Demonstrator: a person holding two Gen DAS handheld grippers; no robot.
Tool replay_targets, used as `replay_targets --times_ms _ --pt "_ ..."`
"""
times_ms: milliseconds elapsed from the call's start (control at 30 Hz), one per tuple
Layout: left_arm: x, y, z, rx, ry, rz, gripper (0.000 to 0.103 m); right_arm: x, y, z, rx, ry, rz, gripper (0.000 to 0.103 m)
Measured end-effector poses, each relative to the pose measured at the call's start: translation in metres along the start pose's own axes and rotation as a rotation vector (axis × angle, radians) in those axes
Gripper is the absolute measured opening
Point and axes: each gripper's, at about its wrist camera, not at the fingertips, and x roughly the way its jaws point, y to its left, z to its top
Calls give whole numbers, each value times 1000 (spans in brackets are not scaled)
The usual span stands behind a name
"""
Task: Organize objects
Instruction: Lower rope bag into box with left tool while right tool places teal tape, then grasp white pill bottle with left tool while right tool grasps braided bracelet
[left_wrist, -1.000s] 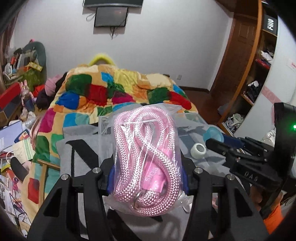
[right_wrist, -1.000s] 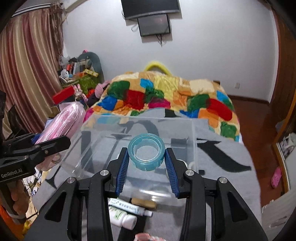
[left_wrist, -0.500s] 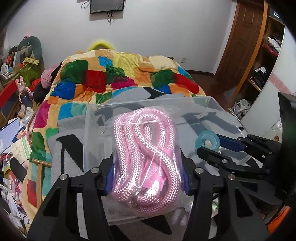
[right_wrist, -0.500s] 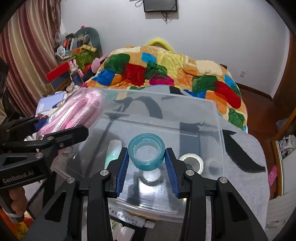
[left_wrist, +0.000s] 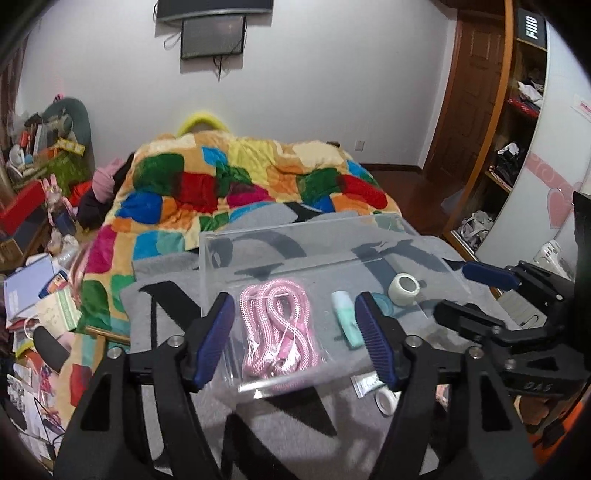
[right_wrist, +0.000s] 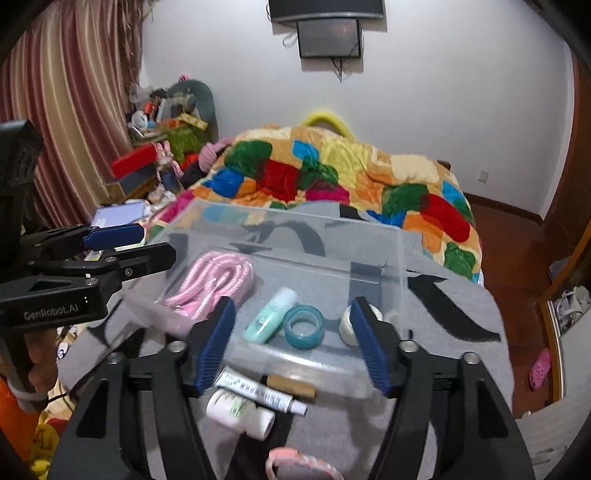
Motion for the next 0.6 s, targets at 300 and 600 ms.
replay_targets --times_ms 300,600 --pt "-19 -25 -36 77 -4 -4 78 -30 -7 -43 -7 -7 -22 71" --pt "5 -48 -75 118 109 -54 78 5 -6 -96 -8 150 8 71"
